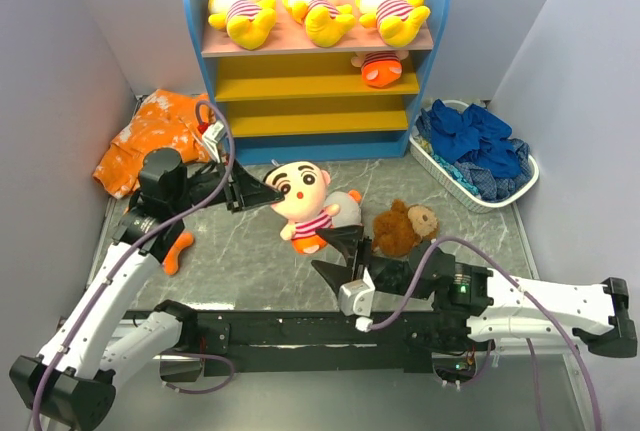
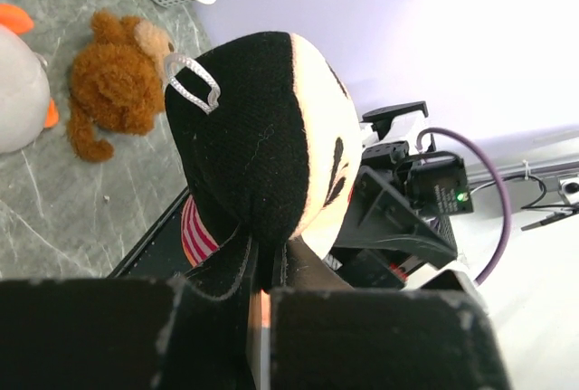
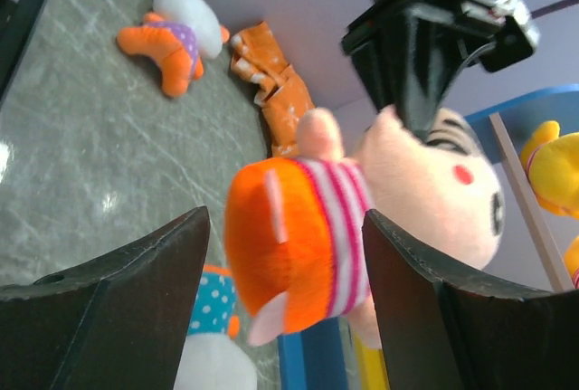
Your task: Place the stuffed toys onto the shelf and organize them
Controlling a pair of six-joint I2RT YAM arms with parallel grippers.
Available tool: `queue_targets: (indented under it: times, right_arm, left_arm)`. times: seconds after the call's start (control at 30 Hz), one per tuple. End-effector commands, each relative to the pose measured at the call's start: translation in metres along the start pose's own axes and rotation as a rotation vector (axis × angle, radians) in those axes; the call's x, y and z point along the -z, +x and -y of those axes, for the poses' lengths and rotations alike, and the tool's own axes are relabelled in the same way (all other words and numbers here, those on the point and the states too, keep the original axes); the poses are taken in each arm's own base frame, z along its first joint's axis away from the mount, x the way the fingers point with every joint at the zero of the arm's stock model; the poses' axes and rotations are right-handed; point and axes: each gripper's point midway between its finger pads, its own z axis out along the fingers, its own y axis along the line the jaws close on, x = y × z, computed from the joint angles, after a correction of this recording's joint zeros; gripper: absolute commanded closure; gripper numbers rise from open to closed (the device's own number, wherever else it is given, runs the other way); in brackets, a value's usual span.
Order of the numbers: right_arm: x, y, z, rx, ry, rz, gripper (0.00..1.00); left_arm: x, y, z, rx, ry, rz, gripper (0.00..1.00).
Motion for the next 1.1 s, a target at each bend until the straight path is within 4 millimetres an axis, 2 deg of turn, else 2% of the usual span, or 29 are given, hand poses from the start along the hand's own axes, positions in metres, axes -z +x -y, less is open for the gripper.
queue_targets:
  times: [0.0, 0.1, 0.13, 0.2, 0.23, 0.27, 0.3, 0.33, 0.37, 0.4, 0.43, 0.5, 0.53, 0.57, 0.6, 0.63, 0.67, 0.7, 0.73, 0.77, 0.8, 0.83, 0.87, 0.9, 0.93, 0.97, 1.0, 1.03, 1.07]
  right_arm:
    - [0.01, 0.004, 0.016, 0.045, 0.053, -0.076, 0.24]
    - [0.008, 0.006, 0.017, 0.071, 0.076, -0.094, 0.24]
    - [0.008, 0.005, 0.033, 0.086, 0.157, -0.109, 0.25]
    - [0.004, 0.006, 0.034, 0.108, 0.168, -0.117, 0.36]
    - [0.004, 0.003, 0.046, 0.105, 0.223, -0.113, 0.44]
    - [-0.001, 0.005, 0.043, 0.113, 0.221, -0.119, 0.59]
    - [-0.002, 0.006, 0.043, 0.123, 0.225, -0.117, 0.67]
    - [-0.002, 0.001, 0.052, 0.123, 0.277, -0.097, 0.77]
    - [-0.003, 0.002, 0.053, 0.124, 0.287, -0.103, 0.94]
    - [-0.003, 0.001, 0.056, 0.123, 0.293, -0.108, 1.0]
    - [-0.004, 0.003, 0.057, 0.121, 0.292, -0.122, 1.0]
    - [-0.007, 0.006, 0.071, 0.135, 0.314, -0.169, 1.0]
    - [-0.007, 0.017, 0.078, 0.141, 0.31, -0.214, 1.0]
    - [-0.014, 0.01, 0.09, 0.14, 0.305, -0.193, 1.0]
    - [-0.016, 0.013, 0.096, 0.123, 0.299, -0.198, 1.0]
    - [-0.022, 0.019, 0.095, 0.122, 0.262, -0.212, 1.0]
    - [-0.02, 0.024, 0.115, 0.121, 0.295, -0.227, 1.0]
    - [-0.023, 0.025, 0.12, 0.133, 0.291, -0.22, 1.0]
    - [-0.025, 0.031, 0.124, 0.143, 0.283, -0.236, 1.0]
    - [-0.03, 0.042, 0.138, 0.153, 0.288, -0.275, 1.0]
    - [-0.035, 0.047, 0.141, 0.16, 0.268, -0.286, 1.0]
    - [-0.045, 0.065, 0.134, 0.162, 0.211, -0.336, 1.0]
    - [-0.048, 0.061, 0.149, 0.171, 0.231, -0.336, 1.0]
    - [-0.048, 0.072, 0.159, 0.189, 0.242, -0.362, 1.0]
    - [-0.058, 0.082, 0.155, 0.192, 0.205, -0.376, 1.0]
    - [-0.061, 0.078, 0.172, 0.201, 0.225, -0.375, 1.0]
    - [-0.063, 0.086, 0.179, 0.214, 0.219, -0.401, 1.0]
    - [-0.073, 0.099, 0.171, 0.212, 0.173, -0.431, 1.0]
    - [-0.076, 0.094, 0.188, 0.221, 0.194, -0.425, 1.0]
  left_arm:
    - [0.008, -0.009, 0.029, -0.048, 0.035, 0.021, 0.99]
    - [0.01, -0.008, 0.035, -0.035, 0.058, 0.008, 0.99]
    - [0.01, -0.006, 0.034, -0.029, 0.059, 0.003, 0.99]
    - [0.01, -0.005, 0.032, -0.019, 0.055, 0.004, 0.99]
    - [0.01, -0.003, 0.028, -0.011, 0.054, 0.003, 0.99]
    - [0.01, -0.001, 0.027, -0.005, 0.059, 0.001, 0.99]
    - [0.009, 0.0, 0.026, 0.012, 0.065, 0.002, 0.99]
    - [0.008, 0.001, 0.02, 0.021, 0.061, 0.003, 0.99]
    - [0.007, 0.0, 0.018, 0.022, 0.057, 0.009, 0.96]
    - [0.005, -0.002, 0.013, 0.033, 0.047, 0.015, 0.9]
    - [0.005, -0.005, 0.011, 0.029, 0.034, 0.029, 0.64]
    - [0.002, -0.025, -0.003, -0.026, -0.053, 0.117, 0.35]
    - [0.006, -0.034, -0.005, -0.038, -0.119, 0.148, 0.16]
    - [0.009, -0.046, -0.011, -0.064, -0.189, 0.198, 0.11]
    - [0.015, -0.069, -0.031, -0.119, -0.326, 0.287, 0.06]
    - [0.025, -0.09, -0.018, -0.174, -0.371, 0.363, 0.01]
    - [0.033, -0.096, -0.024, -0.179, -0.449, 0.39, 0.03]
    - [0.049, -0.117, -0.032, -0.222, -0.558, 0.489, 0.04]
    - [0.06, -0.131, -0.02, -0.254, -0.585, 0.556, 0.03]
    - [0.069, -0.138, -0.019, -0.268, -0.624, 0.593, 0.03]
    - [0.077, -0.142, -0.013, -0.302, -0.643, 0.627, 0.04]
    - [0.094, -0.155, -0.012, -0.318, -0.702, 0.715, 0.04]
    - [0.103, -0.158, -0.009, -0.345, -0.725, 0.748, 0.04]
    - [0.114, -0.16, 0.003, -0.375, -0.714, 0.798, 0.04]
    - [0.122, -0.161, 0.001, -0.388, -0.743, 0.833, 0.04]
    - [0.13, -0.161, 0.002, -0.418, -0.759, 0.854, 0.04]
    - [0.139, -0.157, 0.005, -0.441, -0.752, 0.896, 0.04]
    - [0.15, -0.157, 0.002, -0.452, -0.786, 0.938, 0.03]
    - [0.157, -0.155, 0.001, -0.479, -0.804, 0.96, 0.04]
